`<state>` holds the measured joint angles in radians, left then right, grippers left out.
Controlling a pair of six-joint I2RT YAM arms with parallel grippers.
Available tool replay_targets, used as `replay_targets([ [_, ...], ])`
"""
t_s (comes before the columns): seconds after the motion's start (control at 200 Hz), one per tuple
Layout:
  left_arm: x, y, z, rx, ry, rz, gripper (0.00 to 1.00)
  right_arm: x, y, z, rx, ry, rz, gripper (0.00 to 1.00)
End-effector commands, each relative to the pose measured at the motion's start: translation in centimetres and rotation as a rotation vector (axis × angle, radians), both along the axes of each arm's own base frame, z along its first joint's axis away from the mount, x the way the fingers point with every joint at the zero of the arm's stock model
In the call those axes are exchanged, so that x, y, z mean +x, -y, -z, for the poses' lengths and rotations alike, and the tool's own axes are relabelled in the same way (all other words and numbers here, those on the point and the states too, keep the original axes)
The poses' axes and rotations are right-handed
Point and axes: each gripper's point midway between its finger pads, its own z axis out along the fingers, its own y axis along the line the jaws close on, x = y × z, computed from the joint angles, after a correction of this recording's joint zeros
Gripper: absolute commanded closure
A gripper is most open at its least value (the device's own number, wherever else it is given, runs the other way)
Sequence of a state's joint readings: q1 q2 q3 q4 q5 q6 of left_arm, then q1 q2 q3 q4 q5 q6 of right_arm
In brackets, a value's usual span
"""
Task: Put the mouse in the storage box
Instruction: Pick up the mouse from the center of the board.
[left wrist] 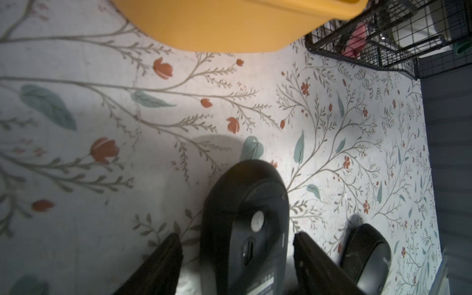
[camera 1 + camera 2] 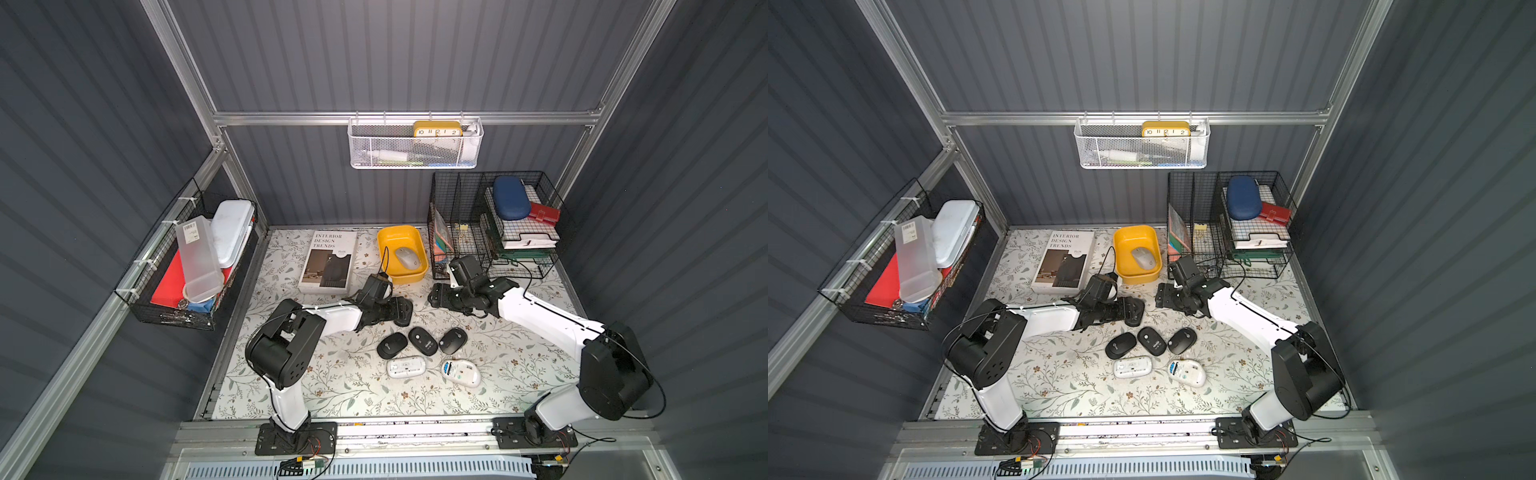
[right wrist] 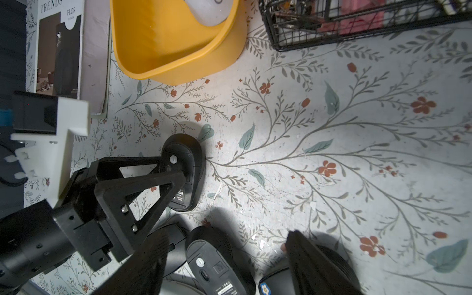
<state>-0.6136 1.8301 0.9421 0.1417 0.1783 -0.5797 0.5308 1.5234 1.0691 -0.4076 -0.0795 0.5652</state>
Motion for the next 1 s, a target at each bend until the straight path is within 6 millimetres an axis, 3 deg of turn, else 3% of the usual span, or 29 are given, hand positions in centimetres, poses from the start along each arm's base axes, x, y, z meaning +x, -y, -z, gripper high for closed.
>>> replay_targets([
  [0.0, 0.4, 0.0, 0.9, 0.025, -0.006, 0.013, 0.30, -0.3, 0.6, 0.5, -0.011, -0.012, 0.016, 0.23],
  [0.38, 0.9, -0.8, 2.9, 0.150, -0.018, -0.015, 0.49, -0.5, 1.2, 1.0, -0.021, -0.020, 0.027, 0.23],
  [0.72, 0.8, 0.9, 1.4, 0.150, 0.020, -0.007, 0.58, -0.5, 1.5, 1.1, -0.033, -0.020, 0.032, 0.23],
  [0.996, 0.3, 2.2, 0.9, 0.221, 0.063, -0.001, 0.59, -0.5, 2.0, 1.1, -0.055, -0.013, 0.041, 0.23],
])
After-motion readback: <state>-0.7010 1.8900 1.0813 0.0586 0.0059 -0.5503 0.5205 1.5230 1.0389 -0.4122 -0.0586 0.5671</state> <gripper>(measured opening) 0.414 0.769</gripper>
